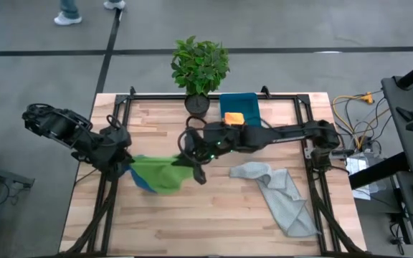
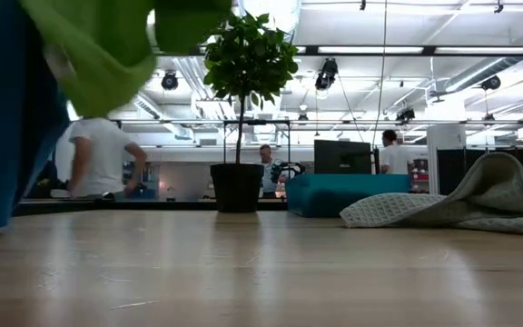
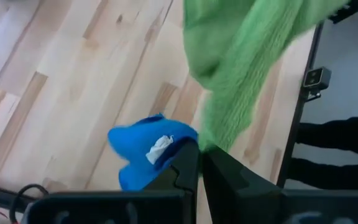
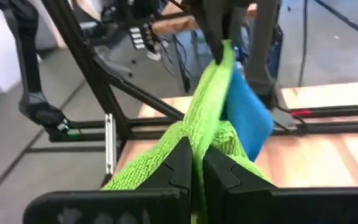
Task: Fold microfiber towels
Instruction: Fold the green microfiber towel
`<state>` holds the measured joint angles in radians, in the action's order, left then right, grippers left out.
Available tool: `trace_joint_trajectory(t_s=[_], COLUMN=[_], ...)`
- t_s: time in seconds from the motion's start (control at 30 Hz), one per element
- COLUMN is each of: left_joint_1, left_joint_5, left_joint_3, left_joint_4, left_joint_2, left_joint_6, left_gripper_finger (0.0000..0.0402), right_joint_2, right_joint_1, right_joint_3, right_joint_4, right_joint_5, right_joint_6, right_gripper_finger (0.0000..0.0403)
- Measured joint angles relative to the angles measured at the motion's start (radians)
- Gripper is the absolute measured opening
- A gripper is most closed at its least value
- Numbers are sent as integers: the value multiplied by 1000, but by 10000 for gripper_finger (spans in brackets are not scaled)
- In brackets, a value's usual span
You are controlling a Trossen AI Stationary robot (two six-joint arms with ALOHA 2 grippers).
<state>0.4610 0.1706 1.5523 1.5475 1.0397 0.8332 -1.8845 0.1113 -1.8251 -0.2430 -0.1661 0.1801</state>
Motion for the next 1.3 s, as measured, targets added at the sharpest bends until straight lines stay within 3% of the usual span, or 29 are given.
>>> trace_joint_trajectory(t_s=[0.2, 0.57, 0.7, 0.87, 1.03, 1.17, 1.3], left_joint_1=[1, 0, 1, 0, -11, -36, -85], left_joint_5=[-20, 4, 78, 147, 206, 190, 58], left_joint_3=[-5, -71, -189, -346, -393, -395, -394], left_joint_4=[35, -50, -216, -578, -836, -1028, -1215], left_joint_2=[-4, 23, 28, 27, 38, 70, 152], left_joint_6=[-33, -116, -207, -416, -614, -762, -831], left_gripper_finger=[1, 1, 0, 0, 0, 8, 47], right_joint_2=[22, 21, 22, 33, 35, 35, 35], right_joint_1=[-1, 0, 10, 41, 95, 135, 167], right_joint_3=[-119, -146, -150, -150, -151, -151, -151], right_joint_4=[-275, -323, -396, -478, -612, -721, -754], right_joint_5=[7, 10, 10, 10, 7, 7, 11], right_joint_6=[-7, 26, 48, 46, -10, -76, -134], right_gripper_finger=[9, 9, 9, 9, 9, 8, 8])
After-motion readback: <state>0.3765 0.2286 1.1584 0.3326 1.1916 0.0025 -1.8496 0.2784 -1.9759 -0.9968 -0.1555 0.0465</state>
